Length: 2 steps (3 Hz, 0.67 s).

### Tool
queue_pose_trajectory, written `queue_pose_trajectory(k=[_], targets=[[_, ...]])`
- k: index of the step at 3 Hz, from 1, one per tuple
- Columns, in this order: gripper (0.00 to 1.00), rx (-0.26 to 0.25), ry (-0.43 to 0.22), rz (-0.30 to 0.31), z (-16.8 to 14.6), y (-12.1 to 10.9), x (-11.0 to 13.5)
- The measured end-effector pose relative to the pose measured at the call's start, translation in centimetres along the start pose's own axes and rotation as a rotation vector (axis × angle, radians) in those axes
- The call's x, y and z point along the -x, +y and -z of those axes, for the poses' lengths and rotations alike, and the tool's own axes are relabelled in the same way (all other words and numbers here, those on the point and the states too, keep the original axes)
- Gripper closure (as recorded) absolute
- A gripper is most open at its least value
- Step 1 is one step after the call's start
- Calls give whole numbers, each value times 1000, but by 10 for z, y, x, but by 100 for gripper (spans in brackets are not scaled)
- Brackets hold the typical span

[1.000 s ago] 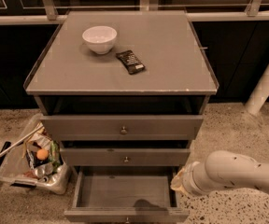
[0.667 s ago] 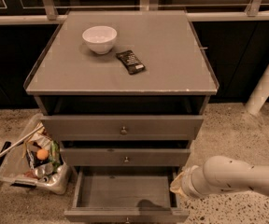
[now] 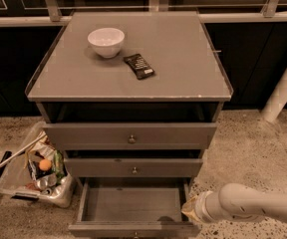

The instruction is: Close bottom drawer

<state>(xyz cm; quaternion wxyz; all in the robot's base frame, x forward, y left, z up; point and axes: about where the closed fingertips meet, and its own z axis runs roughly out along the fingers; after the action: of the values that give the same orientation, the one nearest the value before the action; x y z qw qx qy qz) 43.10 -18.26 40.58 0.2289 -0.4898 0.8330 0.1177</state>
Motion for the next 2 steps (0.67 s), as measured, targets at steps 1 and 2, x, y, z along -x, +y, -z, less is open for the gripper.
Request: queue_pose_trajectory(k=[1, 2], targets=[[100, 4, -53, -28, -30, 4, -33], [100, 42, -62, -52, -65, 3, -62]])
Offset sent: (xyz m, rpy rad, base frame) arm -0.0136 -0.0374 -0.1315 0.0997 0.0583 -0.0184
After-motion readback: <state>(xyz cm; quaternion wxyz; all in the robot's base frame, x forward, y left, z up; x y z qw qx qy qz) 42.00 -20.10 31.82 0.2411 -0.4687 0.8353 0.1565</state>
